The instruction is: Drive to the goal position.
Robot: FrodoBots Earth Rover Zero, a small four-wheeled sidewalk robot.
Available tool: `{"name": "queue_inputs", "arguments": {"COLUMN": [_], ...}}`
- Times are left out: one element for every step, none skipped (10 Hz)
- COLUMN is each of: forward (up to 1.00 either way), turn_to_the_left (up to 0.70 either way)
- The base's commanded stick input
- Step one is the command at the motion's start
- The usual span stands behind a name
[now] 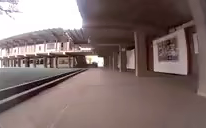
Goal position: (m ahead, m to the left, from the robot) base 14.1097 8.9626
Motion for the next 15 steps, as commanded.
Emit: {"name": "queue_inputs", "arguments": {"forward": [0.50, 0.50, 0.50, 0.50, 0.50, 0.50, 0.50, 0.50, 0.50, 0.50, 0.50, 0.50, 0.50, 0.50, 0.50], "turn_to_the_left": [0.00, 0.00, 0.00, 0.00, 0.00, 0.00, 0.00, 0.00, 0.00, 0.00, 0.00, 0.00, 0.00, 0.00, 0.00]}}
